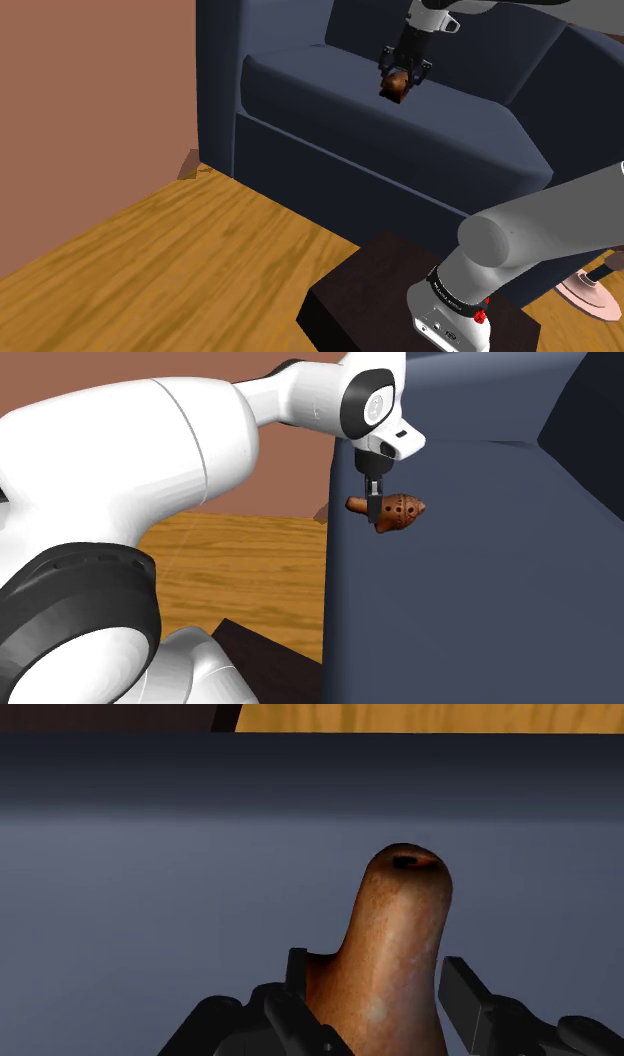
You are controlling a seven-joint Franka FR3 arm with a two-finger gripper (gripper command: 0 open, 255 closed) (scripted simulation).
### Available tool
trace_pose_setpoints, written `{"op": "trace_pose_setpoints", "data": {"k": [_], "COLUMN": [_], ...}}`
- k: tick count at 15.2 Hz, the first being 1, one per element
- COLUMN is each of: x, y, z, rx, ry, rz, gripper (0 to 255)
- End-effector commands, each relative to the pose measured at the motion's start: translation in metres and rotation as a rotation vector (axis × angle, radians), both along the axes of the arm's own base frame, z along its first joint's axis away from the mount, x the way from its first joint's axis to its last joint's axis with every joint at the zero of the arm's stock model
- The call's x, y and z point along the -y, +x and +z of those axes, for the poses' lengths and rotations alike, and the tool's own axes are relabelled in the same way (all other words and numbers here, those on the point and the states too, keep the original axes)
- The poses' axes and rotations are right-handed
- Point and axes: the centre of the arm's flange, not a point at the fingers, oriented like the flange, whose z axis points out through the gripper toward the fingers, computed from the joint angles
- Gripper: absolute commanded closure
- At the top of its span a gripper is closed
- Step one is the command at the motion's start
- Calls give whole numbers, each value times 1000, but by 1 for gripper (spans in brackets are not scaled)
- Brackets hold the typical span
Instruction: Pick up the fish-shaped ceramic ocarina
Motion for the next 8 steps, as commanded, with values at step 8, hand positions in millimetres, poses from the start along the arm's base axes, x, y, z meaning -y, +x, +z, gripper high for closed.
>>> {"op": "trace_pose_setpoints", "data": {"k": [8], "x": [1], "y": [0], "z": [44], "rx": [-2], "ry": [1], "rz": [-1], "gripper": [255]}}
